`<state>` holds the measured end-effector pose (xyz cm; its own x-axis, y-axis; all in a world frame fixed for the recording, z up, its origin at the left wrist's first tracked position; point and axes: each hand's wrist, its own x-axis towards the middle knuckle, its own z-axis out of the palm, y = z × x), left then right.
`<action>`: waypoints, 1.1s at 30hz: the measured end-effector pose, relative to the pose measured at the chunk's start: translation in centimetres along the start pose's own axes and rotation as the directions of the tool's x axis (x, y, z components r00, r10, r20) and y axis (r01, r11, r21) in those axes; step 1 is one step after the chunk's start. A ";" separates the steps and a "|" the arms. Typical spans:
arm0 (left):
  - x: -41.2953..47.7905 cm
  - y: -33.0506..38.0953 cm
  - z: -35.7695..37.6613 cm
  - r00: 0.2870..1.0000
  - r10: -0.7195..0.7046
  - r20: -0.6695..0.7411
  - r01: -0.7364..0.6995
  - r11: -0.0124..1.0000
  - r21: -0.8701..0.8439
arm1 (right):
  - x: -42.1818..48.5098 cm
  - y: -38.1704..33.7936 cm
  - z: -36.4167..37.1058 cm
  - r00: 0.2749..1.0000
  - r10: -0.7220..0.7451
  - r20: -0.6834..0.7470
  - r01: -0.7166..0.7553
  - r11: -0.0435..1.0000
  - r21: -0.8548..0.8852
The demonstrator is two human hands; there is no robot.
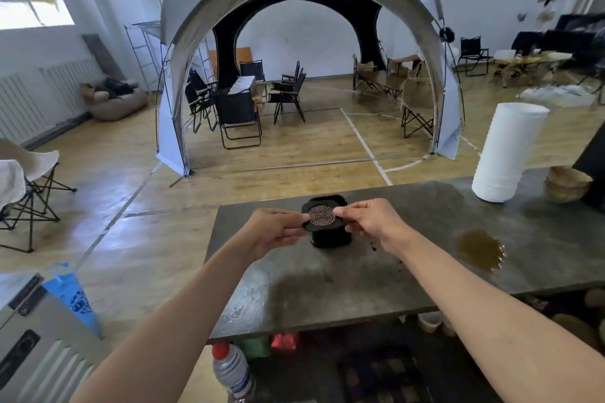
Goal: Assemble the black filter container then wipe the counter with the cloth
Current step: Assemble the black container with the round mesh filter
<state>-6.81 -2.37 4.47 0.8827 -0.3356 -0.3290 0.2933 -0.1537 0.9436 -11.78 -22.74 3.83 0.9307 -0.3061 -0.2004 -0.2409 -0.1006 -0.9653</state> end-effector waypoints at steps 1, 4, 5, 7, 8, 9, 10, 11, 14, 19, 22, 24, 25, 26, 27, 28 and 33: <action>0.7 0.6 0.4 1.000 -0.013 0.004 0.013 1.000 -0.008 | 0.6 -0.4 -0.4 1.000 0.008 -0.025 -0.009 1.000 -0.017; 2.7 1.9 1.3 0.999 -0.042 -0.009 0.042 0.999 0.003 | 2.6 -1.4 -1.4 0.998 0.038 -0.043 -0.041 0.998 -0.055; 3.4 2.2 1.5 0.998 -0.053 -0.023 0.054 0.998 0.030 | 3.2 -1.5 -1.6 0.997 0.062 -0.035 -0.064 0.996 -0.064; 4.8 2.5 1.6 0.996 -0.083 -0.045 0.087 0.991 0.106 | 4.4 -1.6 -1.9 0.993 0.119 -0.014 -0.119 0.990 -0.078; 5.4 2.4 1.7 0.994 -0.097 -0.053 0.103 0.985 0.141 | 4.9 -1.4 -2.0 0.990 0.144 -0.005 -0.144 0.986 -0.078; 5.8 2.3 1.8 0.992 -0.107 -0.060 0.116 0.979 0.167 | 5.5 -1.2 -2.1 0.986 0.165 0.001 -0.165 0.983 -0.075; 6.2 2.1 1.8 0.991 -0.116 -0.066 0.126 0.975 0.182 | 5.9 -0.9 -2.2 0.983 0.183 0.004 -0.182 0.981 -0.072; 6.4 1.9 1.9 0.990 -0.122 -0.070 0.133 0.972 0.192 | 6.3 -0.7 -2.3 0.981 0.196 0.004 -0.195 0.978 -0.070; 7.1 1.0 2.2 0.989 -0.127 -0.082 0.142 0.967 0.210 | 7.1 -0.1 -2.6 0.976 0.217 0.020 -0.215 0.973 -0.082; 7.9 0.3 2.3 0.977 -0.184 -0.109 0.203 0.959 0.197 | 7.8 0.5 -2.7 0.961 0.265 0.074 -0.258 0.962 -0.093; 8.0 -0.1 1.9 0.973 -0.201 -0.109 0.219 0.959 0.183 | 8.1 1.0 -2.4 0.949 0.303 0.082 -0.290 0.946 -0.144; 8.0 -0.2 1.9 0.974 -0.185 -0.130 0.208 0.960 0.190 | 8.3 1.2 -2.2 0.951 0.306 0.047 -0.298 0.945 -0.135; 8.0 -0.3 1.9 0.974 -0.165 -0.153 0.194 0.960 0.201 | 8.3 1.2 -2.2 0.954 0.300 0.022 -0.295 0.947 -0.130; 8.0 -0.5 1.8 0.974 -0.138 -0.178 0.175 0.961 0.213 | 8.3 1.2 -2.1 0.956 0.292 -0.006 -0.290 0.948 -0.134; 7.9 -0.6 1.9 0.974 -0.111 -0.197 0.154 0.964 0.215 | 8.3 1.1 -2.1 0.958 0.287 -0.027 -0.288 0.947 -0.140; 7.7 -0.7 1.9 0.974 -0.087 -0.207 0.131 0.969 0.210 | 8.1 1.1 -2.1 0.958 0.284 -0.034 -0.286 0.948 -0.143; 7.3 -1.4 0.9 0.959 0.184 -0.214 -0.116 0.948 0.298 | 7.3 1.5 -3.0 0.999 -0.050 -0.001 0.048 0.980 -0.195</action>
<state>-1.08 -5.43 0.67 0.9794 -0.1511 -0.1336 0.0665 -0.3835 0.9212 -6.14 -27.99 1.45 0.9411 -0.3020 -0.1520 -0.2447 -0.2980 -0.9227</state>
